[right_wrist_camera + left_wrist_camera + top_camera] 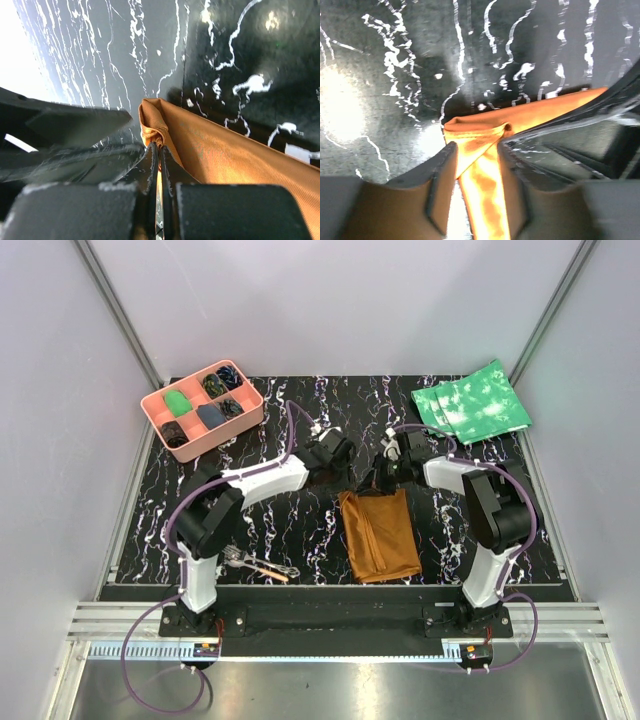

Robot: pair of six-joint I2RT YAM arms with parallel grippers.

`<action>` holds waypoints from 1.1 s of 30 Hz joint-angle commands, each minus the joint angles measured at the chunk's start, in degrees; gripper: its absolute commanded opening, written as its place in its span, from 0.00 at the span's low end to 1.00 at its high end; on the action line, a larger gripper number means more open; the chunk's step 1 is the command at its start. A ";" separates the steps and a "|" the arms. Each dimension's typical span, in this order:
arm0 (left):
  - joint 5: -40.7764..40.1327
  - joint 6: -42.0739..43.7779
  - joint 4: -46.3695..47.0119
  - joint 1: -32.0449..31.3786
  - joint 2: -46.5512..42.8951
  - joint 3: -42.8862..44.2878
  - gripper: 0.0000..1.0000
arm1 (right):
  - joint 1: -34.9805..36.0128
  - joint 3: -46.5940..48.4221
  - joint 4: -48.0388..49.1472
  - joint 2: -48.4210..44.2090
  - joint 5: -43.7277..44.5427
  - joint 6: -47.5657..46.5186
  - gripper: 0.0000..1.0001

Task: Fold the napkin into a case and place the utensils inside
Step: Fold the lower triangle-folded napkin at the center of the board.

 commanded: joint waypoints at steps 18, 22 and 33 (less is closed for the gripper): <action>-4.47 2.95 2.39 -4.31 -3.21 0.03 0.45 | -2.64 -6.23 2.47 -5.00 2.99 4.47 0.00; -3.94 2.86 2.48 -4.48 -2.59 0.21 0.43 | -2.90 -6.23 1.41 -5.27 3.70 3.51 0.00; -1.31 2.16 1.16 -4.05 1.19 3.81 0.29 | -3.95 -7.37 -0.61 -6.41 5.99 2.01 0.00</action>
